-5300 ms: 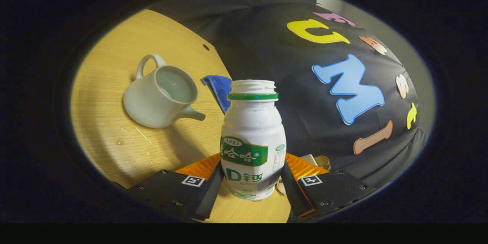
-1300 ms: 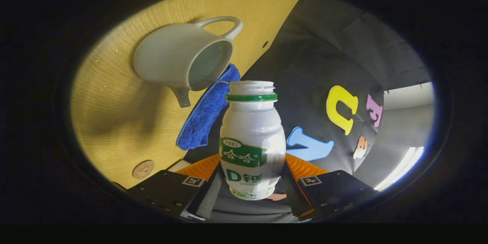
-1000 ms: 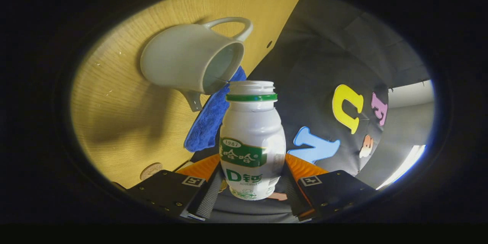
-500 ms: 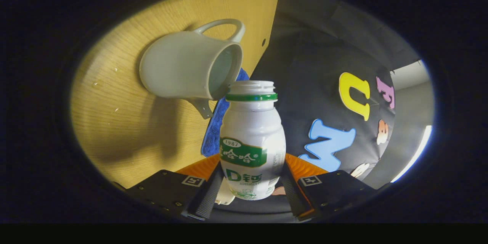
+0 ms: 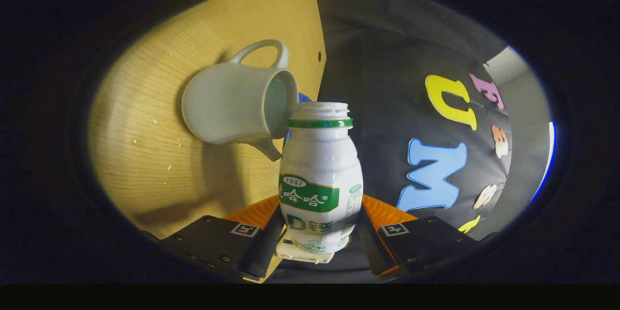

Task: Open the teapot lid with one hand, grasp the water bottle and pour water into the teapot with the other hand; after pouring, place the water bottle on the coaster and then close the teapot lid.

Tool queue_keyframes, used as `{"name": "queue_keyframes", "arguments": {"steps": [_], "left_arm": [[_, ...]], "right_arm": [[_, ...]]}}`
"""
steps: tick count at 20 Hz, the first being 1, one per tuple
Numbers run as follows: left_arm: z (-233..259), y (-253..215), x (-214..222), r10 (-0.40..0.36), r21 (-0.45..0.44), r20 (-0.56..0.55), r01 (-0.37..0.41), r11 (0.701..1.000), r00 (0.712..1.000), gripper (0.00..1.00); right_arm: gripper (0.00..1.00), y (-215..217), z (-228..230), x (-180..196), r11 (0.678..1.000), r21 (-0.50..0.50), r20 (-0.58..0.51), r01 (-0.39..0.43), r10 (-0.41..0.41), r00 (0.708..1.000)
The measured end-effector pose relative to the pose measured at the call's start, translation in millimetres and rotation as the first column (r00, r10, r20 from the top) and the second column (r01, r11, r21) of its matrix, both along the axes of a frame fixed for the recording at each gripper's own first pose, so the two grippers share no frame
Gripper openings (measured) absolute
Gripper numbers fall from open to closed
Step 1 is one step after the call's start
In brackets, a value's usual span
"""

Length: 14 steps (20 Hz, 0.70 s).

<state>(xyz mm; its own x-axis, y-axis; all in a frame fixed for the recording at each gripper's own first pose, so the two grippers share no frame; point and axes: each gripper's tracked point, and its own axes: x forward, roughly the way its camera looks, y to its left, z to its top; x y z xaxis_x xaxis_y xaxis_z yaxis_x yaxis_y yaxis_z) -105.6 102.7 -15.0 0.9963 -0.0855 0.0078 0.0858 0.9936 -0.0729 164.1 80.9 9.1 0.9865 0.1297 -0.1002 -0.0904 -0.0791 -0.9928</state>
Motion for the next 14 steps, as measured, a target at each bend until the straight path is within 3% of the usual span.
{"name": "queue_keyframes", "arguments": {"steps": [2, 3, 5, 7, 9, 10, 14], "left_arm": [[7, -2, 7, -0.016, -0.034, 0.006, 0.017, 0.999, 1.0, 0.16], [3, -3, 10, -0.028, -0.055, -0.027, 0.026, 0.998, 0.999, 0.12], [18, 3, 20, -0.012, -0.063, -0.004, 0.012, 0.998, 1.0, 0.15], [29, 3, 35, -0.016, -0.081, 0.005, 0.017, 0.997, 1.0, 0.12], [53, -1, 46, -0.037, -0.101, 0.039, 0.04, 0.994, 0.999, 0.16], [66, -3, 53, -0.04, -0.099, 0.063, 0.047, 0.994, 0.997, 0.07], [94, -21, 108, -0.08, -0.104, 0.096, 0.089, 0.991, 0.992, 0.16]], "right_arm": [[0.76, 0, 0, -5, 0.993, 0.12, -0.024, -0.002, 0.005, 1.0], [0.76, -2, 4, -8, 0.98, 0.198, -0.032, -0.002, 0.009, 0.999], [0.76, -6, 9, -9, 0.932, 0.361, -0.063, 0.011, 0.013, 0.998], [0.76, -11, 13, -6, 0.864, 0.503, -0.107, 0.034, 0.023, 0.994], [0.76, -22, 17, -13, 0.793, 0.607, -0.133, 0.057, 0.03, 0.991], [0.76, -29, 17, -15, 0.754, 0.653, -0.146, 0.07, 0.034, 0.989], [0.76, -51, 14, -26, 0.58, 0.803, -0.211, 0.138, 0.061, 0.975]]}}
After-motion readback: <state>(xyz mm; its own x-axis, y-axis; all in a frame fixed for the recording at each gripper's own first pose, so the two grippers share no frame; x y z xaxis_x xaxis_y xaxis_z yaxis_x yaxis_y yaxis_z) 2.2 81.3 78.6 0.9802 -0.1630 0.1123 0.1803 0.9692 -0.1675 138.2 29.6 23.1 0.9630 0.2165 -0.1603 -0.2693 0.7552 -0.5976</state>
